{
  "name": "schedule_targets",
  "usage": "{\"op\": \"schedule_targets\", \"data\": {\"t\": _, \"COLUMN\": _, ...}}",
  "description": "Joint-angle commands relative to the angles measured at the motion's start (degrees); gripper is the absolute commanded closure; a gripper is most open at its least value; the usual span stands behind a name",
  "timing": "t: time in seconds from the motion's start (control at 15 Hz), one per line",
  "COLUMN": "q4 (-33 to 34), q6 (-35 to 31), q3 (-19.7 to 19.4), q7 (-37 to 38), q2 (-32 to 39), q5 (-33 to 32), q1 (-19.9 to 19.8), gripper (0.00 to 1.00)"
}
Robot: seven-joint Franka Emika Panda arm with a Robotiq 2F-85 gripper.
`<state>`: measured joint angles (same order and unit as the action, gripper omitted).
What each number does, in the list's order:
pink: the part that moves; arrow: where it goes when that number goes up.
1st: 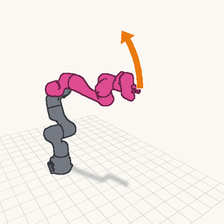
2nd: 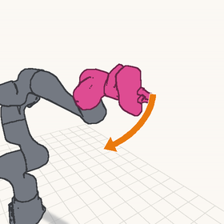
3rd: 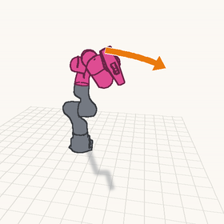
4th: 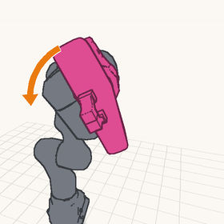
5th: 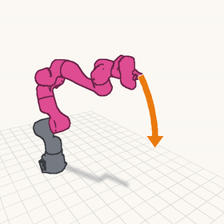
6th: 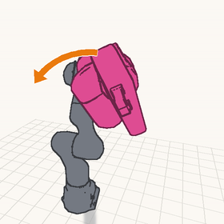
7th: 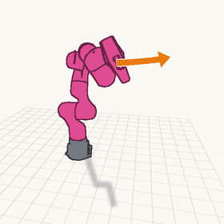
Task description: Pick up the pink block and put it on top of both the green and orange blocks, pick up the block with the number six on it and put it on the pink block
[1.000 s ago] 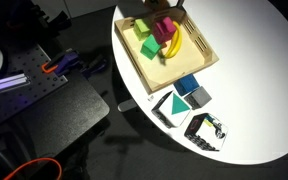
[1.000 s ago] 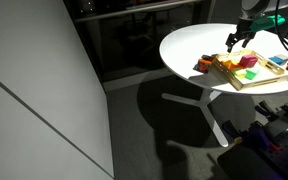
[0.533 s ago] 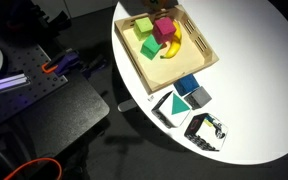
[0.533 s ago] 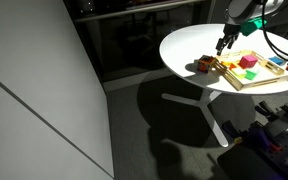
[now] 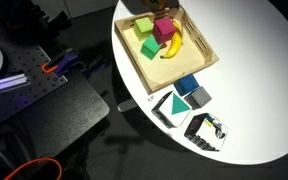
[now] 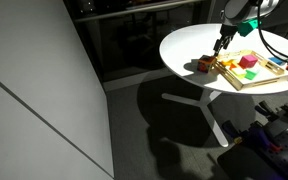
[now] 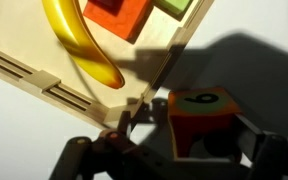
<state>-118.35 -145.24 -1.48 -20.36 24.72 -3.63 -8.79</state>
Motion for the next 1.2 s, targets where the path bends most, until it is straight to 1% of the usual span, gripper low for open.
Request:
{"op": "schedule_targets", "data": {"t": 0.0, "q4": 0.22, "q6": 0.39, "q3": 0.51, "q7": -0.05, "q2": 0.06, "q5": 0.68, "q1": -0.51, "gripper": 0.00}}
{"op": "schedule_targets", "data": {"t": 0.13, "q4": 0.36, "q6": -0.05, "q3": 1.40, "q7": -1.38, "q2": 0.40, "q5": 1.68, "q1": -1.06, "gripper": 0.00}}
{"op": "schedule_targets", "data": {"t": 0.47, "q4": 1.35, "q6": -0.08, "q3": 2.55, "q7": -1.75, "q2": 1.48, "q5": 3.82, "q1": -1.51, "gripper": 0.00}}
{"op": "schedule_targets", "data": {"t": 0.87, "q4": 4.29, "q6": 0.14, "q3": 2.12, "q7": -0.38, "q2": 3.64, "q5": 3.85, "q1": -0.81, "gripper": 0.00}}
{"op": "schedule_targets", "data": {"t": 1.13, "q4": 7.03, "q6": 0.60, "q3": 2.68, "q7": -0.70, "q2": 5.76, "q5": 4.12, "q1": -0.95, "gripper": 0.00}}
